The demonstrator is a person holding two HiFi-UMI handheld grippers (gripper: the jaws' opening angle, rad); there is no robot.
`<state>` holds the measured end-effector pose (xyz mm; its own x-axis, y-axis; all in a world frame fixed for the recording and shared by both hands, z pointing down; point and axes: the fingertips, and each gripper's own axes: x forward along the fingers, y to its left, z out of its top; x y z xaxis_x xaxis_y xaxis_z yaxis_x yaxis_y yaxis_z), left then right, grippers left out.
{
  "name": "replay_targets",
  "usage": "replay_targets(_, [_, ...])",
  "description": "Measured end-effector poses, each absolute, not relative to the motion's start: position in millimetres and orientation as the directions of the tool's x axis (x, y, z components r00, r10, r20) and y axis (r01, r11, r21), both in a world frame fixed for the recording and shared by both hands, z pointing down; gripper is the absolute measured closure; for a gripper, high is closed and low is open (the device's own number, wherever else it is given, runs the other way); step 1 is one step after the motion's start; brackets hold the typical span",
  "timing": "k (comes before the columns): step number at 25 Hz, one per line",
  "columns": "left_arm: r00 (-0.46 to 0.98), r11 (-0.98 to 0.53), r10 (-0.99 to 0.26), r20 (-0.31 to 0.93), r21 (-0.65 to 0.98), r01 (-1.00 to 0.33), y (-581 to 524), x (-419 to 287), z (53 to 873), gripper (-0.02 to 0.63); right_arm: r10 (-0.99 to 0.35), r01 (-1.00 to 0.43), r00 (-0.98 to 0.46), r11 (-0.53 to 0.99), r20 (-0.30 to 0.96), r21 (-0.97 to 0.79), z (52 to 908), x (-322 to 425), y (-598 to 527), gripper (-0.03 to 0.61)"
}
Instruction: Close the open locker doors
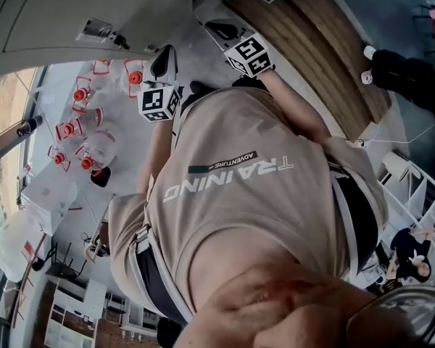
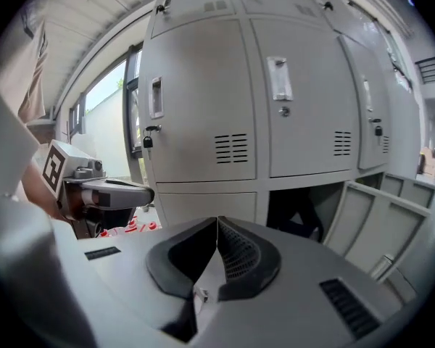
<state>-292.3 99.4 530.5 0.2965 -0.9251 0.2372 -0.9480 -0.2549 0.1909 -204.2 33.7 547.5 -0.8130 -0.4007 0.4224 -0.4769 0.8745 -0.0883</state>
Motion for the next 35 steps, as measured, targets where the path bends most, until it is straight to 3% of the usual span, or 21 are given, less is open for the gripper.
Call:
replay_targets(20, [0.529, -0.494, -0.804, 0.272, 0.189, -0.849, -15, 4, 527, 0.609, -0.674, -0.745, -0.634, 0.663, 0.378, -0.069, 546, 118, -33, 0.565])
replay_targets(28, [0.57, -0.53, -0.765, 0.3, 0.207, -0.822, -46, 61, 524, 0.609, -0.703, -0.783, -0.606, 0.61, 0.373, -0.122, 550, 170, -58, 0.565])
replay_targets(35, [0.571, -0.532, -0.766, 0.296, 0.207, -0.821, -80, 49, 531, 0.609, -0.698, -0.796, -0.588, 0.588, 0.408, -0.141, 559, 167, -97, 0.565])
